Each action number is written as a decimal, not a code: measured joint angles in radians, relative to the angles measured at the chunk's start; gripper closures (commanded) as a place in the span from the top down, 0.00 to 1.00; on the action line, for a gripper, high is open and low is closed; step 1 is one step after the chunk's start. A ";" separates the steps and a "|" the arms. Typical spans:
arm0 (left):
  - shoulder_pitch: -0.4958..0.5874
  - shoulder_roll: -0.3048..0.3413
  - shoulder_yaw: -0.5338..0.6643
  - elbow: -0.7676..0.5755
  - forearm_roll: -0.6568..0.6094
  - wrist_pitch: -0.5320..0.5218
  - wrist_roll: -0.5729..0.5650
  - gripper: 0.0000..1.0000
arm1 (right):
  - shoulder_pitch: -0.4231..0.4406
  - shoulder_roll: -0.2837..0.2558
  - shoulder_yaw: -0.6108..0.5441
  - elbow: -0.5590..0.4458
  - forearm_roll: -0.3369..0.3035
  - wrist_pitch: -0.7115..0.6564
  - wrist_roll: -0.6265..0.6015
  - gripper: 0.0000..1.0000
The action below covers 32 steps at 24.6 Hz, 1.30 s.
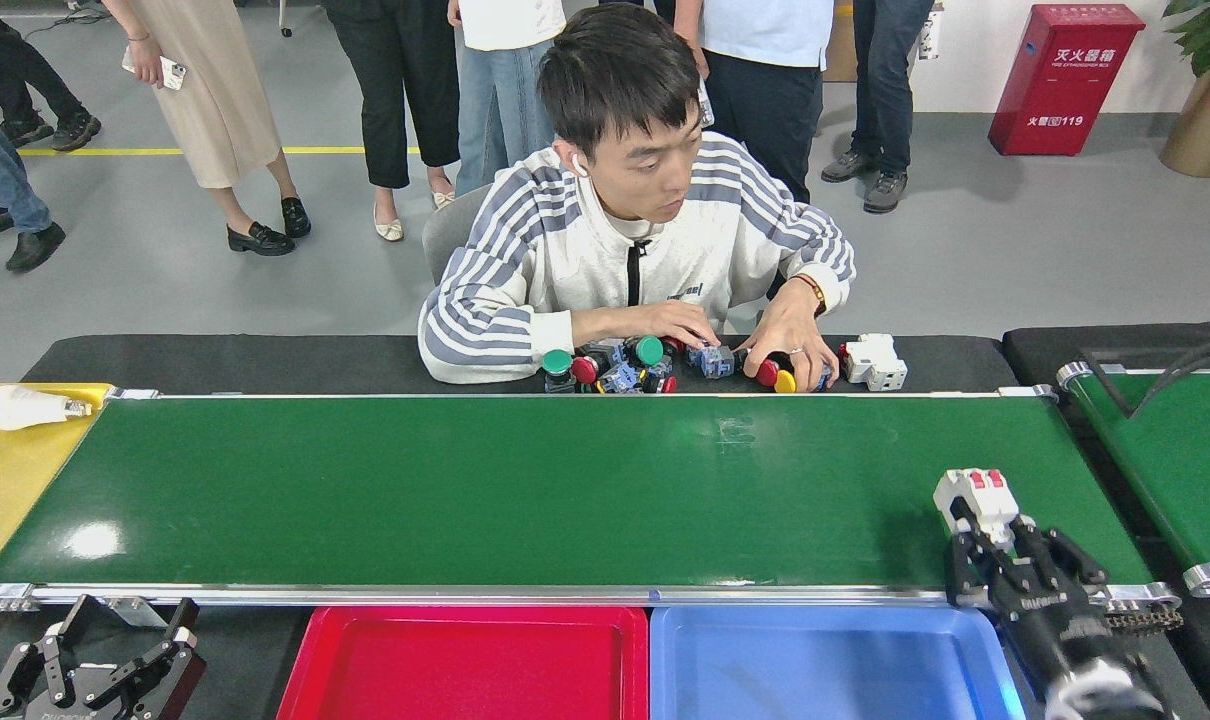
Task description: Pick switch part from conveyor to tray
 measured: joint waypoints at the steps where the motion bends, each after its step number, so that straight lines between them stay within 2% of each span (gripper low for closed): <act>1: 0.000 0.000 0.000 0.000 0.000 0.000 0.000 1.00 | 0.000 0.003 -0.005 0.000 -0.005 -0.019 0.000 1.00; 3: 0.000 0.000 0.000 0.000 0.000 0.003 0.000 1.00 | -0.015 0.004 -0.023 0.011 -0.023 -0.034 0.000 1.00; 5: 0.002 0.000 0.000 0.000 0.000 0.004 0.000 1.00 | -0.078 0.008 -0.055 0.047 -0.044 -0.039 -0.001 1.00; 10: 0.005 0.000 -0.001 0.000 0.000 0.000 0.000 1.00 | -0.175 0.007 -0.068 0.180 -0.045 0.046 -0.001 1.00; 13: 0.002 0.000 -0.001 0.000 0.000 0.000 0.000 1.00 | -0.181 0.007 -0.067 0.215 -0.040 0.077 -0.001 1.00; 24: 0.000 0.000 0.000 0.002 0.000 0.000 0.000 1.00 | -0.183 0.004 -0.075 0.233 -0.039 0.091 -0.003 1.00; 29: 0.000 0.001 -0.003 0.002 0.000 -0.004 0.000 1.00 | -0.185 -0.032 -0.096 0.255 -0.040 0.142 -0.004 1.00; 32: 0.000 0.001 -0.006 0.003 0.000 -0.006 0.000 1.00 | -0.188 -0.035 -0.096 0.261 -0.040 0.153 -0.004 1.00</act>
